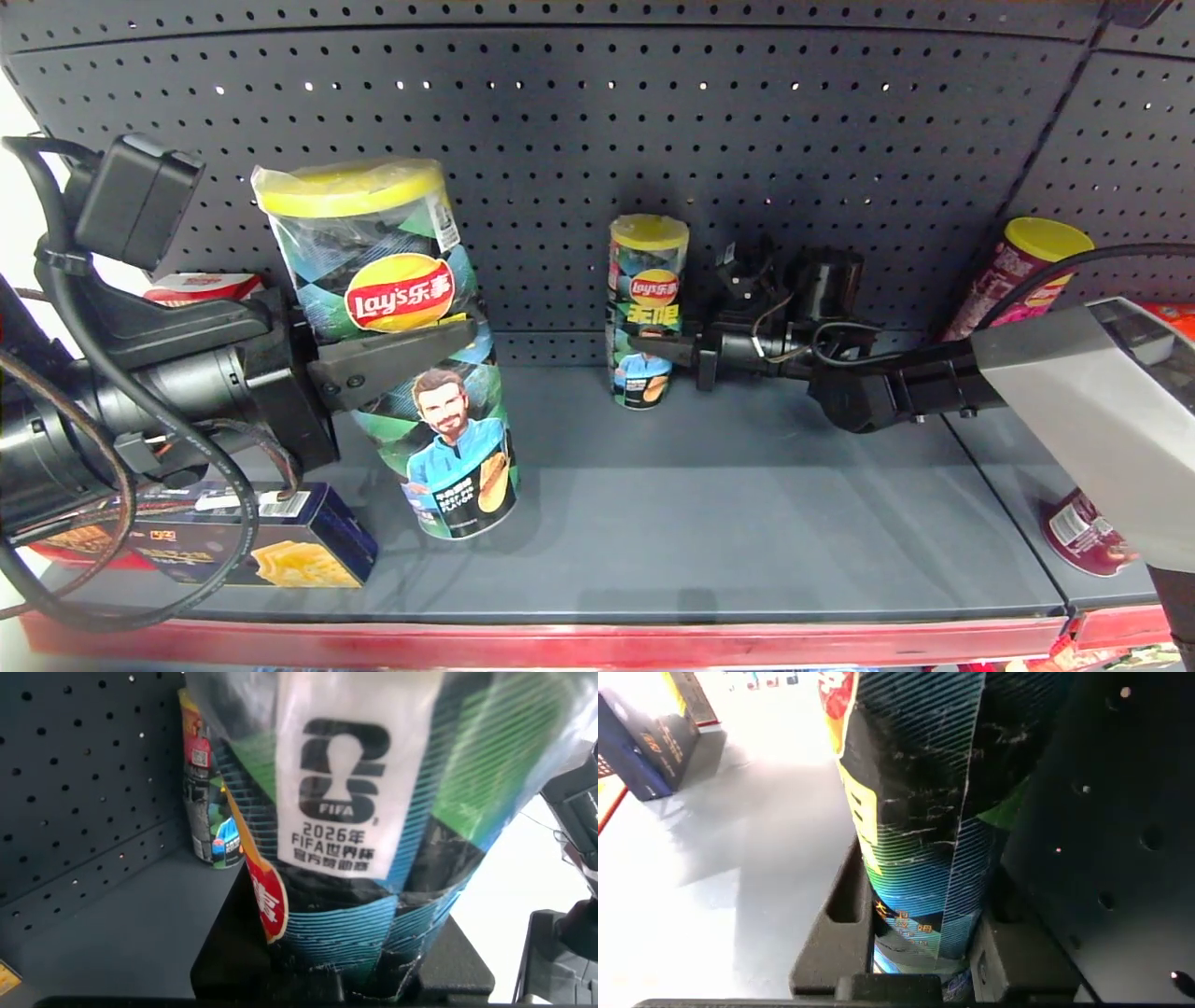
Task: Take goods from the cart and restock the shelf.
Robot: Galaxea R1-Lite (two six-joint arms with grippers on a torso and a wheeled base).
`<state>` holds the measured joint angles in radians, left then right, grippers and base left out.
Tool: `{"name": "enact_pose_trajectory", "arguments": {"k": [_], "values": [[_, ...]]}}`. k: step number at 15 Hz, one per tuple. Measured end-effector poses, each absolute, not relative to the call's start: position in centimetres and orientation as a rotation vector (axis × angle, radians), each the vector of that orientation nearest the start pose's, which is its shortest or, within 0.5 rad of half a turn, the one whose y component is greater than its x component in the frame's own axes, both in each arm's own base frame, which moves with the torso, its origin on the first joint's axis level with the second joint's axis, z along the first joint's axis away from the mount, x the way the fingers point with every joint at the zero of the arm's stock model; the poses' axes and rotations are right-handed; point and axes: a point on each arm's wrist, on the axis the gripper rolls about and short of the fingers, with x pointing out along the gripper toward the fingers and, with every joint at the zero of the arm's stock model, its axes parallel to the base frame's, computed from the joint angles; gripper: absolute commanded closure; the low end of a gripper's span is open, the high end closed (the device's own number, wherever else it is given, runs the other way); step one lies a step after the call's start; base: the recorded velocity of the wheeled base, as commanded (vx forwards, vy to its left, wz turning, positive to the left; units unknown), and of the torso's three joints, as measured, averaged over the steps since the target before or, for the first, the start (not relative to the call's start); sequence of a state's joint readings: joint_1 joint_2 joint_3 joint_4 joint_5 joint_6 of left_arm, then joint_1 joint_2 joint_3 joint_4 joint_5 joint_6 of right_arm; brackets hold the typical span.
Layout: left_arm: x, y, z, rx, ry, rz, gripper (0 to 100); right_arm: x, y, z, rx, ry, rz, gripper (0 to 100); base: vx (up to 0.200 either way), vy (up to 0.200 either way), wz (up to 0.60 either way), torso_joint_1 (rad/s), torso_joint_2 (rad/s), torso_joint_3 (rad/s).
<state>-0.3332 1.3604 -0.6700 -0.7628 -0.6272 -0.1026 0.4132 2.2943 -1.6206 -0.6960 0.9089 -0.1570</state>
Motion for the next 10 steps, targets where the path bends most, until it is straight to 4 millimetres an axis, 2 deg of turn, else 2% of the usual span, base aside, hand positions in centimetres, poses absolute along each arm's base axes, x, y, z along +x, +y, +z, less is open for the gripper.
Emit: {"name": "enact_pose_trajectory", "arguments": {"k": [5,8,10], "values": [[20.1,-8.3,24.8,-0.083,-0.028,-0.963,100,39.7,21.2,19.3,-0.139,-0.132,1.315,100,0.000,0.000,0.00,0.000,0.00,0.000],[20.1,-8.3,24.8,-0.083,-0.027,-0.963,100,36.1,20.5,18.8,-0.132,-0.122,1.314,100,0.000,0.000,0.00,0.000,0.00,0.000],[20.1,-8.3,24.8,-0.083,-0.028,-0.963,100,33.0,19.8,18.1,-0.125,-0.113,1.309,100,0.000,0.000,0.00,0.000,0.00,0.000]]}}
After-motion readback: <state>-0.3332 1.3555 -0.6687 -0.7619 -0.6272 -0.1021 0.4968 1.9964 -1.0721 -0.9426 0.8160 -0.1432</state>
